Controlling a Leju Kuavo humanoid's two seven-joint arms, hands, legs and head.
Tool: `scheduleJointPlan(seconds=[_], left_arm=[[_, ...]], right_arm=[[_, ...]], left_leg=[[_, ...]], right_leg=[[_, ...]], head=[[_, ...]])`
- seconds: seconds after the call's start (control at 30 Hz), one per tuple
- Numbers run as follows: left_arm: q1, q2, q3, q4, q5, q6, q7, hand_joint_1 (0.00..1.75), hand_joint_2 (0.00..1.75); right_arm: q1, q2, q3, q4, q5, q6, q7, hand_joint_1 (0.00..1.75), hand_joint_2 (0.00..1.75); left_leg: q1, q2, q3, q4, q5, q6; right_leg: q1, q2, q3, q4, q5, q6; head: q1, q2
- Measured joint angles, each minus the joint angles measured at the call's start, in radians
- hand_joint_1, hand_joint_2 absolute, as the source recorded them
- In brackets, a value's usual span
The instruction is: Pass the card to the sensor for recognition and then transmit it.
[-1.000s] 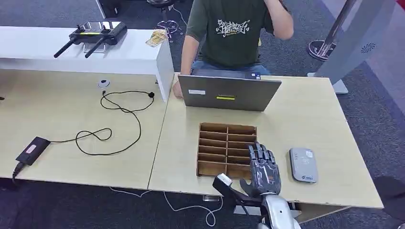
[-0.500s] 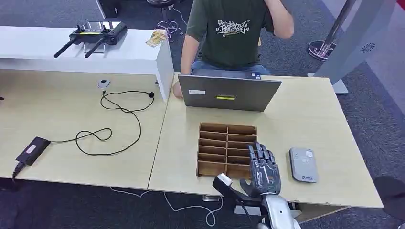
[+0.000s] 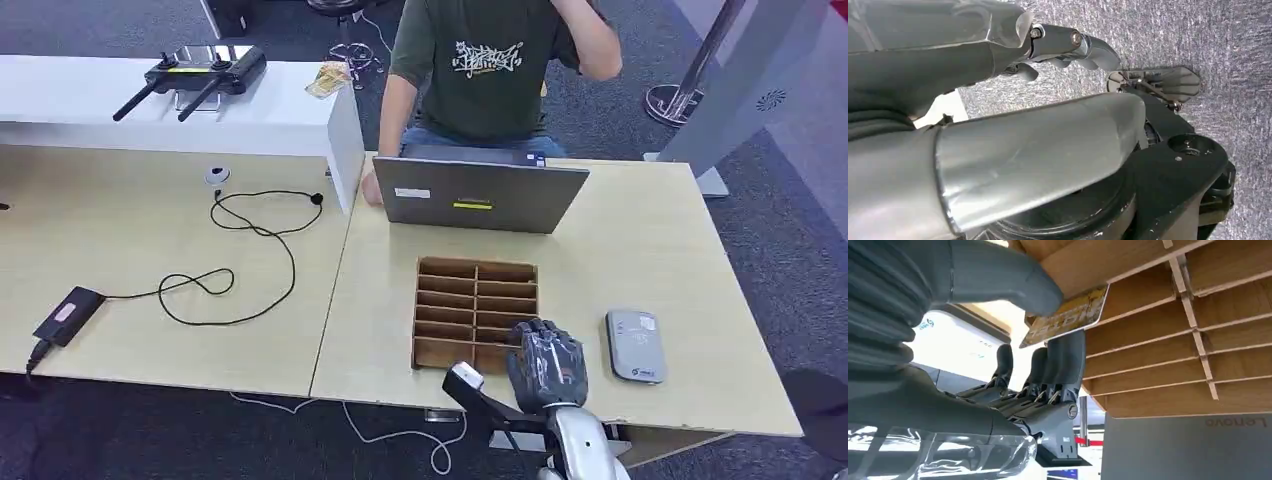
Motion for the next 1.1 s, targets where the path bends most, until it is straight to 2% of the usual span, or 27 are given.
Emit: scheduleJointPlan(seconds=[0.07, 0.27, 0.37, 0.4, 0.47, 0.5, 0.53, 0.57, 1.1], left_arm=[[0.000, 0.000, 0.000, 0.000, 0.000, 0.000, -0.001, 0.00, 0.00], [0.000, 0.000, 0.000, 0.000, -0.001, 0.000, -0.003, 0.00, 0.00], [0.000, 0.000, 0.000, 0.000, -0.001, 0.000, -0.004, 0.00, 0.00], [0.000, 0.000, 0.000, 0.000, -0.001, 0.000, -0.004, 0.00, 0.00], [0.000, 0.000, 0.000, 0.000, -0.002, 0.000, -0.004, 0.00, 0.00], [0.000, 0.000, 0.000, 0.000, -0.002, 0.000, -0.005, 0.00, 0.00], [0.000, 0.000, 0.000, 0.000, -0.003, 0.000, -0.005, 0.00, 0.00], [0.000, 0.000, 0.000, 0.000, -0.004, 0.000, -0.005, 0.00, 0.00], [0.000, 0.000, 0.000, 0.000, -0.007, 0.000, -0.005, 0.00, 0.00]], right_arm=[[0.000, -0.001, 0.000, 0.002, 0.000, 0.000, 0.000, 0.61, 1.75], [0.000, -0.004, 0.000, 0.005, 0.000, 0.000, 0.000, 0.51, 1.75], [-0.001, -0.005, 0.000, 0.005, -0.001, 0.000, 0.000, 0.56, 1.75], [-0.001, -0.005, 0.000, 0.005, -0.002, 0.000, 0.000, 0.75, 1.75], [-0.001, -0.005, 0.000, 0.005, -0.002, -0.001, 0.002, 1.34, 1.75], [0.000, -0.005, 0.000, 0.005, -0.002, -0.001, 0.002, 1.29, 1.75], [0.000, -0.006, 0.000, 0.005, -0.002, -0.001, 0.002, 1.01, 1.75], [0.000, -0.006, 0.000, 0.005, -0.003, -0.002, 0.003, 0.00, 1.75], [0.000, -0.010, 0.000, 0.010, -0.018, -0.018, 0.010, 0.00, 1.75]], left_leg=[[0.000, 0.000, 0.000, 0.000, 0.000, 0.000], [0.000, 0.000, 0.000, 0.000, 0.000, 0.000], [0.000, 0.000, 0.000, 0.000, 0.000, 0.000], [0.000, 0.000, 0.000, 0.000, 0.000, 0.000], [0.000, 0.000, 0.000, 0.000, 0.000, 0.000], [0.000, 0.000, 0.000, 0.000, 0.000, 0.000], [0.000, 0.000, 0.000, 0.000, 0.000, 0.000], [0.000, 0.000, 0.000, 0.000, 0.000, 0.000], [0.000, 0.000, 0.000, 0.000, 0.000, 0.000]], right_leg=[[0.000, 0.000, 0.000, 0.000, 0.000, 0.000], [0.000, 0.000, 0.000, 0.000, 0.000, 0.000], [0.000, 0.000, 0.000, 0.000, 0.000, 0.000], [0.000, 0.000, 0.000, 0.000, 0.000, 0.000], [0.000, 0.000, 0.000, 0.000, 0.000, 0.000], [0.000, 0.000, 0.000, 0.000, 0.000, 0.000], [0.000, 0.000, 0.000, 0.000, 0.000, 0.000], [0.000, 0.000, 0.000, 0.000, 0.000, 0.000], [0.000, 0.000, 0.000, 0.000, 0.000, 0.000]], head=[[0.000, 0.000], [0.000, 0.000], [0.000, 0.000], [0.000, 0.000], [0.000, 0.000], [0.000, 0.000], [0.000, 0.000], [0.000, 0.000], [0.000, 0.000]])
